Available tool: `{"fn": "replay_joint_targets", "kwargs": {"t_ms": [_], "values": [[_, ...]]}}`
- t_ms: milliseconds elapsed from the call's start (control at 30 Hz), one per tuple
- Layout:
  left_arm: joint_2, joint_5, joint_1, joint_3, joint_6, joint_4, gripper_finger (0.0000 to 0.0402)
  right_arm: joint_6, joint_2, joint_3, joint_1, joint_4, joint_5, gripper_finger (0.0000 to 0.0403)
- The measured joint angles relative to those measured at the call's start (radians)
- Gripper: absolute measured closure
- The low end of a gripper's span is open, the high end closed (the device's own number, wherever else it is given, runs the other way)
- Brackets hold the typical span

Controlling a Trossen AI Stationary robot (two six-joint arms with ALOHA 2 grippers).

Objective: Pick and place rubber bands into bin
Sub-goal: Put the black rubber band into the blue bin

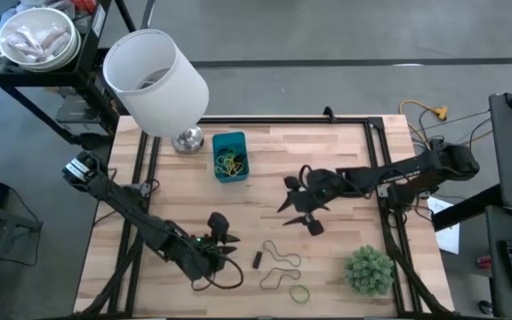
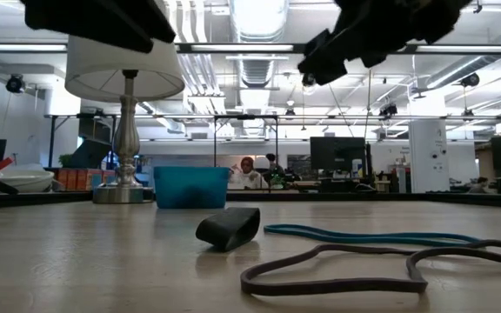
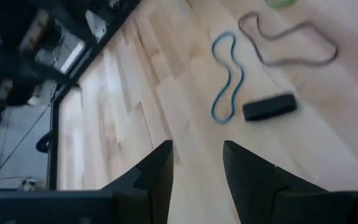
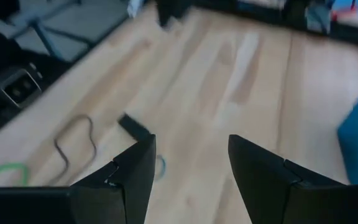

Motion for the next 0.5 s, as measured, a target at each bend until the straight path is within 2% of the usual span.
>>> {"fn": "replay_joint_targets", "kwargs": {"t_ms": [100,233,500], "values": [[0.0,-0.015,0.008,-0.001,0.0,-0.035,0.0276,-0.012,-0.019,-0.067,0.02,0.147,0.002,0.0207],[0.0,-0.102,0.016,-0.001,-0.003,-0.082,0.0276,-0.018,-0.041,-0.099,0.023,0.254,0.007,0.0207],[0.0,-0.281,0.016,-0.003,-0.003,-0.102,0.0276,-0.008,-0.051,-0.097,0.024,0.302,0.007,0.0207]]}}
